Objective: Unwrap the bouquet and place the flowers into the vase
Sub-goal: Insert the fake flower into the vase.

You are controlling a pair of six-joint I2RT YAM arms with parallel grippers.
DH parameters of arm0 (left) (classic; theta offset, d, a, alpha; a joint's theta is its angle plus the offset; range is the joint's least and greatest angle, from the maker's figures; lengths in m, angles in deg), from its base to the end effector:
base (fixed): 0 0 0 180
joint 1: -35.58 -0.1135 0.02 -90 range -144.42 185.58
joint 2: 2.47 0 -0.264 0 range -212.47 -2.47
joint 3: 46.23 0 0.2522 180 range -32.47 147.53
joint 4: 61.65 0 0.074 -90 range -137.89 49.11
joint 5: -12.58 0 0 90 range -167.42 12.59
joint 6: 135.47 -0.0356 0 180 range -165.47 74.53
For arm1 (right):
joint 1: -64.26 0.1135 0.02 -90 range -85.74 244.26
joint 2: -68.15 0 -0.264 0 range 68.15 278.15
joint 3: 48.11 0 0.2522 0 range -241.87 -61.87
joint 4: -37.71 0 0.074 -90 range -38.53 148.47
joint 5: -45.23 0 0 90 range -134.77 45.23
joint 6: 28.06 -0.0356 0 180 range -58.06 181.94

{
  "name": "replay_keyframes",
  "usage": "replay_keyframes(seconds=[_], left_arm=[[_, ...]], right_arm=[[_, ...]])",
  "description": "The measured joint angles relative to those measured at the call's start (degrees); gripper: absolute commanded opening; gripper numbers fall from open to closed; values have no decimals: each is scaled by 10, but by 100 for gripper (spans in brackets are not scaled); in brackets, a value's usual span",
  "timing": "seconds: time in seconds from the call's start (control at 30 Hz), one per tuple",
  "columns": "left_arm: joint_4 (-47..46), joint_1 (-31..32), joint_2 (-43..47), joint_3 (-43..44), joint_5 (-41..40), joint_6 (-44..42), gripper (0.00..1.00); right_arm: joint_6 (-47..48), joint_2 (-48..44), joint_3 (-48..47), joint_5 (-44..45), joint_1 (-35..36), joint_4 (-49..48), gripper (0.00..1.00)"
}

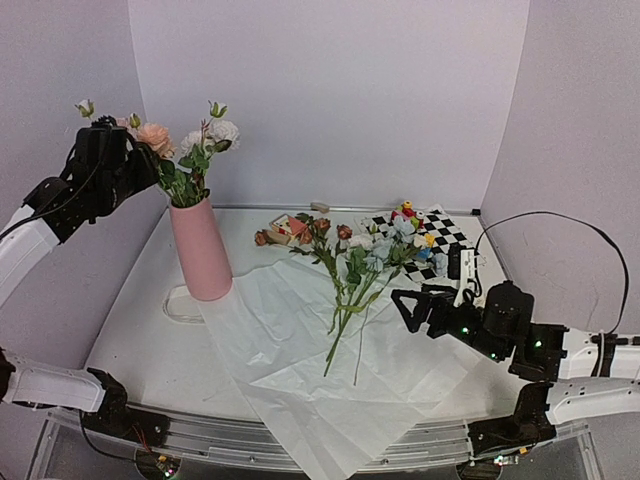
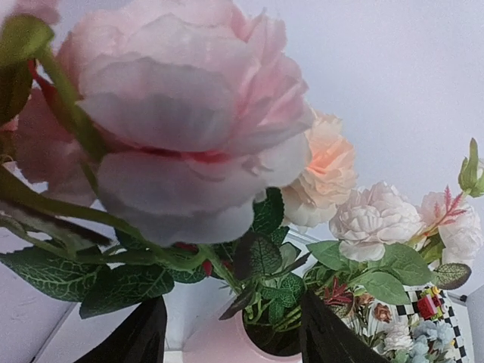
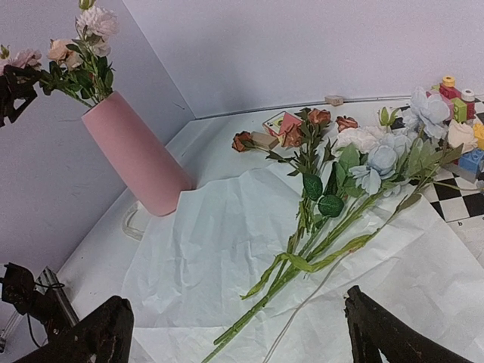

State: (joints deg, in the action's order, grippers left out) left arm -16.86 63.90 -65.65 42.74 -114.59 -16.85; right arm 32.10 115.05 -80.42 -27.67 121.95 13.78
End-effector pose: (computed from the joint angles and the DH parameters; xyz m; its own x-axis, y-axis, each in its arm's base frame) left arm 0.2081 -0.0877 0.4255 -0.1918 -0.3302 -0.9242 -0.2469 0.9276 -0.2802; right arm 0.1106 0.1552 0.2603 -0.2495 0.4952 -0.8322 -0.6093 0.5876 0.5324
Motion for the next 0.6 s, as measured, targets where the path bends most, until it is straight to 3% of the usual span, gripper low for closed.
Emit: replay_keyframes(seconds=[0.43, 0.6], left_arm=[[-16, -4, -40, 5, -23, -4, 3], [-27, -4, -40, 3, -25, -13, 0]], right_arm=[[0, -18, 5, 0, 0, 5, 98], [0, -27, 8, 1, 0, 6, 98]])
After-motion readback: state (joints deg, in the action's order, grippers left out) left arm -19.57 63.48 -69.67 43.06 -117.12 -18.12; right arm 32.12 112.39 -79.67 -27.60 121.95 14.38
